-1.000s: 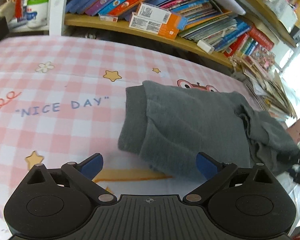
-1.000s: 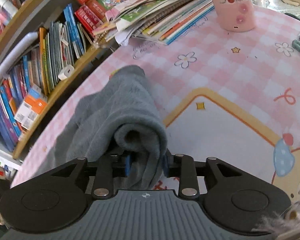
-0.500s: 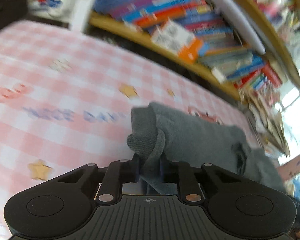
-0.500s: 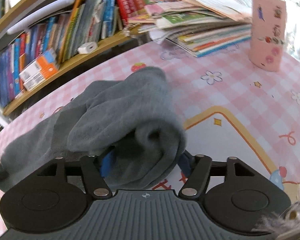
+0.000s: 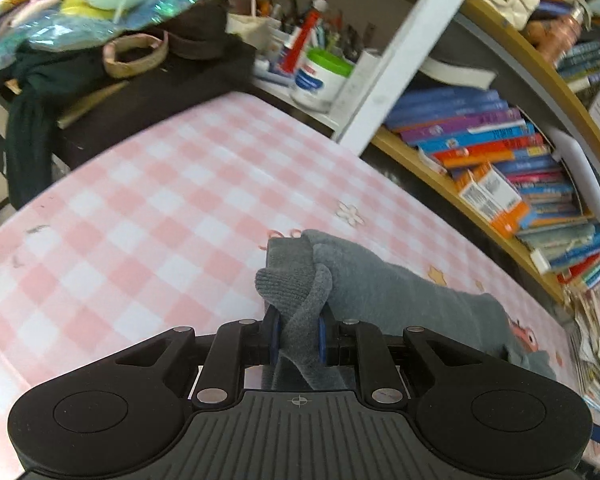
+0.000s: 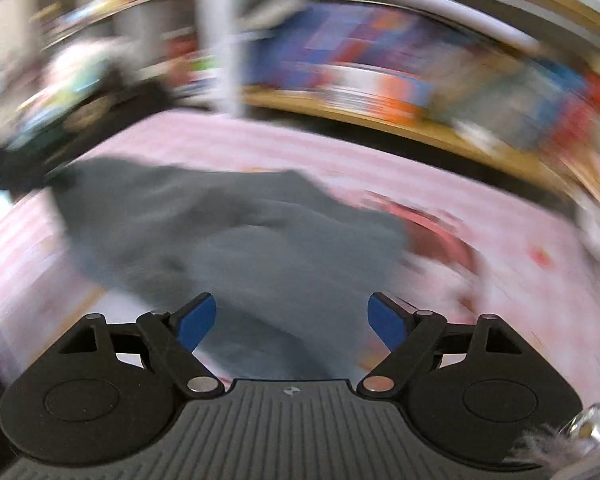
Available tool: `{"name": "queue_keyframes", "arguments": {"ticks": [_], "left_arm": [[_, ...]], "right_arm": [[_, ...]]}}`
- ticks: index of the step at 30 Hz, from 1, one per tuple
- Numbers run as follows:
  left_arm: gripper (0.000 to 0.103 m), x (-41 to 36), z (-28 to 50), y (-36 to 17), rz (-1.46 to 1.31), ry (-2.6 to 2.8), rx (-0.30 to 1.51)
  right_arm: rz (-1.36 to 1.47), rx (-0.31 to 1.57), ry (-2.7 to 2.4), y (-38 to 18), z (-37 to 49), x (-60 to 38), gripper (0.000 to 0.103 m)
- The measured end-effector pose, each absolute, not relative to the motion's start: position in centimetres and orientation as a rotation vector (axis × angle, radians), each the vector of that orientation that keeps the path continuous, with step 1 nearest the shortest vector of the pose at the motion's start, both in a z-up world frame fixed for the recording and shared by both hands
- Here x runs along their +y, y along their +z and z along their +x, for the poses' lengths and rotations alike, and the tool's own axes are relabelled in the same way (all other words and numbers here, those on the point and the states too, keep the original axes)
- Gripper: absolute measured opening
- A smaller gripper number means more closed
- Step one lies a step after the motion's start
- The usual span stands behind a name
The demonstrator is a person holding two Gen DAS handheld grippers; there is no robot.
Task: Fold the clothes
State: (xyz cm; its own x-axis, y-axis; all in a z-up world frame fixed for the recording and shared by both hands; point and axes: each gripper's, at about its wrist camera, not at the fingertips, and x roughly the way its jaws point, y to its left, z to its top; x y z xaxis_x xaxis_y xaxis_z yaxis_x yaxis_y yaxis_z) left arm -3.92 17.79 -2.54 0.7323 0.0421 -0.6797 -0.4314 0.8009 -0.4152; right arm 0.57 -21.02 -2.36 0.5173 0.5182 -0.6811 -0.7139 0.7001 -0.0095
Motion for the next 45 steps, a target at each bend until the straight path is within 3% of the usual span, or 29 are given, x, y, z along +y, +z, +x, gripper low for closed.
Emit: {"name": "queue_keyframes", "arguments": {"ticks": [7, 8, 9, 12, 17, 22, 25, 27, 34, 38, 45], "left_arm": [[0.017, 17.7, -4.1, -2.3, -0.597, 0.282, 0.691], [0.017, 17.7, -4.1, -2.3, -0.599, 0.282, 0.69], [0.017, 17.7, -4.1, -2.3, -0.6, 0.282, 0.689], [0.017, 18.1, -4.3, -2.2, -0.612, 0.277, 0.683], [0.017, 18.8, -4.6, -1.6, -0.628, 0.255, 0.654], [0.017, 20.4, -4.9, -0.8, -0.663, 0.293, 0.617], [0.017, 21.3, -5.1, -0.6, -0.69, 0.304, 0.6], [0.017, 21.5, -5.2, -0.6, -0.698, 0.304, 0.598], [0.017, 21.7, -5.1, -0.9, -0.708, 0.308, 0.595], [0.017, 21.8, -5.1, -1.0, -0.714, 0.311, 0.593], [0.017, 22.0, -5.3, -1.2, -0.726, 0.318, 0.59]], "right_arm": [[-0.602, 0.661, 0.932, -5.1, 0.5, -13.7, 0.08], [-0.624, 0.665, 0.919, -5.7, 0.7, -13.0, 0.071], [-0.6, 0.673, 0.914, -5.6, 0.9, -13.3, 0.052], [-0.512, 0.696, 0.9, -5.1, 1.6, -14.3, 0.031], [0.033, 0.745, 0.798, -0.5, 4.3, -21.6, 0.013], [0.486, 0.703, 0.452, 1.4, 4.1, -32.3, 0.011], [0.594, 0.706, 0.207, 0.7, 2.7, -37.3, 0.009], [0.665, 0.73, 0.059, -0.3, 1.6, -40.0, 0.001], [0.745, 0.83, -0.086, -3.5, -0.2, -42.2, 0.007], [0.771, 0.86, -0.014, -4.3, 0.8, -40.5, 0.036], [0.842, 0.926, 0.01, -6.6, 3.1, -39.0, 0.033]]}}
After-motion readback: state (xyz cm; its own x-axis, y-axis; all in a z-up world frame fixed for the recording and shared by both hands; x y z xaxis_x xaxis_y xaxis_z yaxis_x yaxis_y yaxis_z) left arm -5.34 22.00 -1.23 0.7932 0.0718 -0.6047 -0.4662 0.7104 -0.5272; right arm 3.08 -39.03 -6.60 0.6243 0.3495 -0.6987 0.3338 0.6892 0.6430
